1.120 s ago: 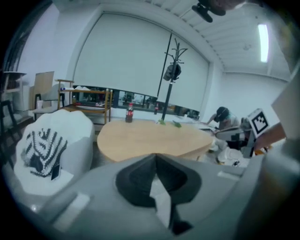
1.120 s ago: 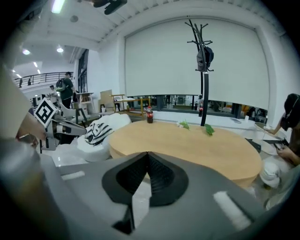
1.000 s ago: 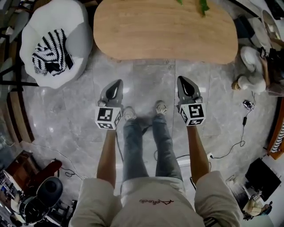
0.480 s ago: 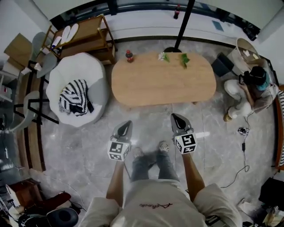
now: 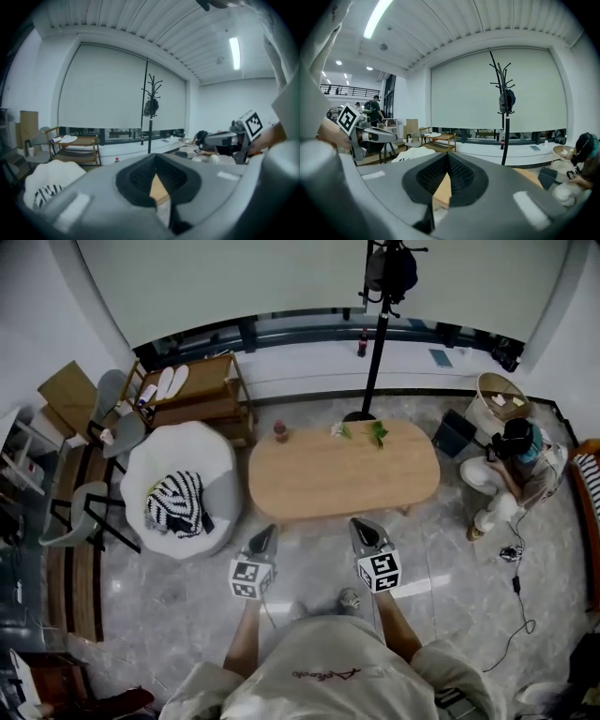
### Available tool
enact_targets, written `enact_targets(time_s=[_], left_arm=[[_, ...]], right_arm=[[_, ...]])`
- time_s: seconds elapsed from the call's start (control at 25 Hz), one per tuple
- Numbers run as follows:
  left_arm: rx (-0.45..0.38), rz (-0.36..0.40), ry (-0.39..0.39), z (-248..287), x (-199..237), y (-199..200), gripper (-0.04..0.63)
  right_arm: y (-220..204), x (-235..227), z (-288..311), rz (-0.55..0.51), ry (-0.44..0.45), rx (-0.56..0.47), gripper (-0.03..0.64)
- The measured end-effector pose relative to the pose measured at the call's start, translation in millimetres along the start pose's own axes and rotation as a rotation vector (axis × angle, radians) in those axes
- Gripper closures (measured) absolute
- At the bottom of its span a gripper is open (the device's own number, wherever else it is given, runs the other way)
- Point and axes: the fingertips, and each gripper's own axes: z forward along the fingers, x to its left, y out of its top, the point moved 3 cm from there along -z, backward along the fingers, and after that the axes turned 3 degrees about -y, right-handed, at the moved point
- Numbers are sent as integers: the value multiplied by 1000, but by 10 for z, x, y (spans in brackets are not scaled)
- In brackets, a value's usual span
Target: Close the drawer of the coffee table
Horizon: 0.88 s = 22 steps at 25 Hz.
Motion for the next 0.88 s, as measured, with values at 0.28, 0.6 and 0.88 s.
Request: enact_targets(time_s=[0.28,0.6,0.88], left_arm=[[-64,32,14,22,45,340,594],[-119,62,49,-19,121,539,594],[-142,52,85,-40,179,558,594]], right_arm=[[352,-133,-132,-43,-40,-55,612],[496,-202,-93,-66,-38,-81,612],[549,-198,-32,-82,-13,-86,612]])
